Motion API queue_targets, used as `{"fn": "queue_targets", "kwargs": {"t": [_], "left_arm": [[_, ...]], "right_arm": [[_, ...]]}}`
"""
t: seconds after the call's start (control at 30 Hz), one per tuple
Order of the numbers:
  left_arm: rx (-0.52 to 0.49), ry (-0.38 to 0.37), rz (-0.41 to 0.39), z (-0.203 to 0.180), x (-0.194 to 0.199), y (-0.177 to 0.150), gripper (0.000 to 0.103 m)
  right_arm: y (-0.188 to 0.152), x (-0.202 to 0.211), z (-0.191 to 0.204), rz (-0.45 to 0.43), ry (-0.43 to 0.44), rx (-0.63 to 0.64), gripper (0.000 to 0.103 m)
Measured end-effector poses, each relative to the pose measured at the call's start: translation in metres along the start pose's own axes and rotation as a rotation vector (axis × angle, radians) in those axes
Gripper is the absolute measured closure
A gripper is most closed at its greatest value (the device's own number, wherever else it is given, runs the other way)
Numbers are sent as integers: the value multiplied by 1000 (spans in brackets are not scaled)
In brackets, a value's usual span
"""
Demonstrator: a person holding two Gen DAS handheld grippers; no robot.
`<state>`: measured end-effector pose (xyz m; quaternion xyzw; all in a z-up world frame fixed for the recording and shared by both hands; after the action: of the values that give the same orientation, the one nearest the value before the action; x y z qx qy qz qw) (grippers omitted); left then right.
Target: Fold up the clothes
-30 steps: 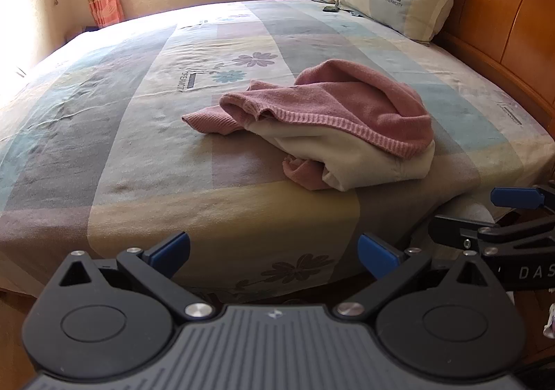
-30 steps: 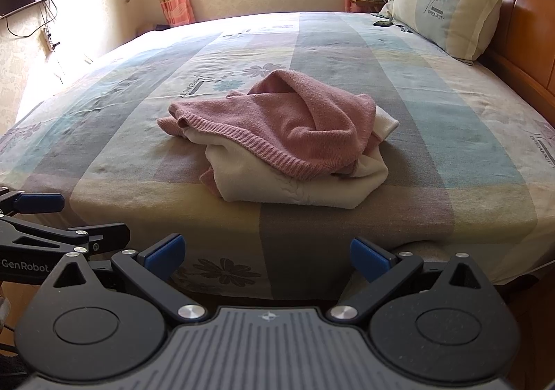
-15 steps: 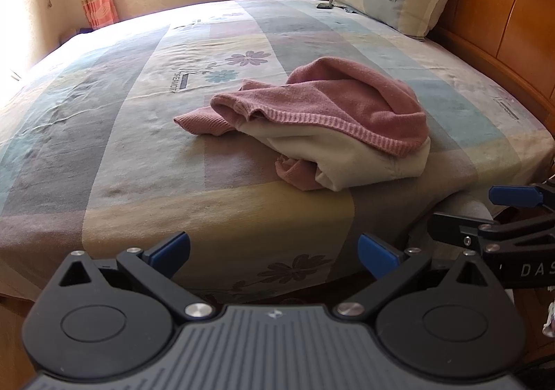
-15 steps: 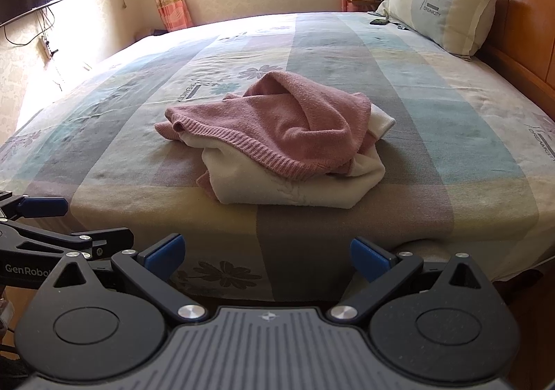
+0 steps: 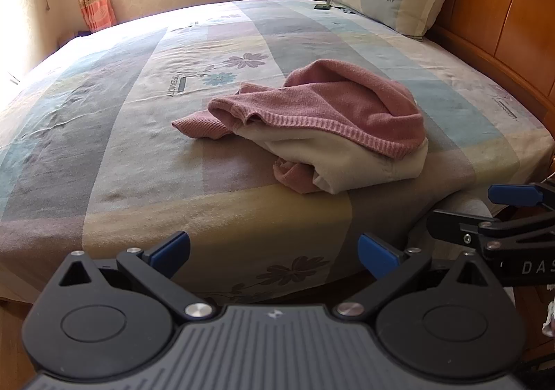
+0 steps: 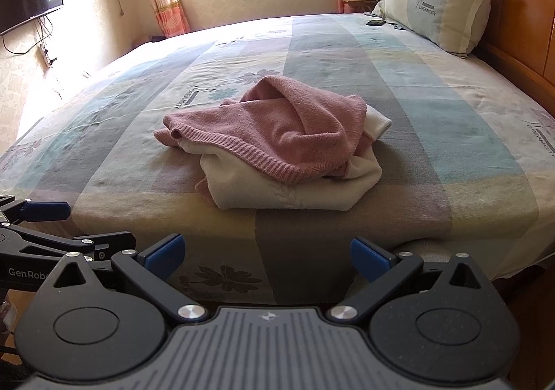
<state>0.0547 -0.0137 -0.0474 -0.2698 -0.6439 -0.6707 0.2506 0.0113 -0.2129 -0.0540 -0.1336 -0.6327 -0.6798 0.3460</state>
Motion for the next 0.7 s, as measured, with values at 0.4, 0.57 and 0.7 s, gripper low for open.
{"fn": "queue_targets", "kwargs": {"t": [0.4, 0.57, 0.7], "left_arm": [[18, -2, -15, 3, -3, 0, 1], [7, -6, -9, 2, -7, 0, 1], [-13, -7, -5, 1, -10, 2, 1]], "right_arm": [[-3, 0, 6, 9, -3, 30, 0], [-2, 0, 3, 9, -11, 25, 0], [0, -1, 1, 9, -13, 21, 0]]}}
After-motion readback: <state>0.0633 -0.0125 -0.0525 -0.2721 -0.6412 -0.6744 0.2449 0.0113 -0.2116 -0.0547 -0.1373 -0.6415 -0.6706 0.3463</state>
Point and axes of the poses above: each gripper's, at about its wrist camera, not at the fingertips, and x roughly against the way its jaws point, z to its left, y to its top, the point moved 7 cm from there along -x, roughly the way its jaws point, and after that the axes turned 4 degrees about -z, right-handed, at the moved point
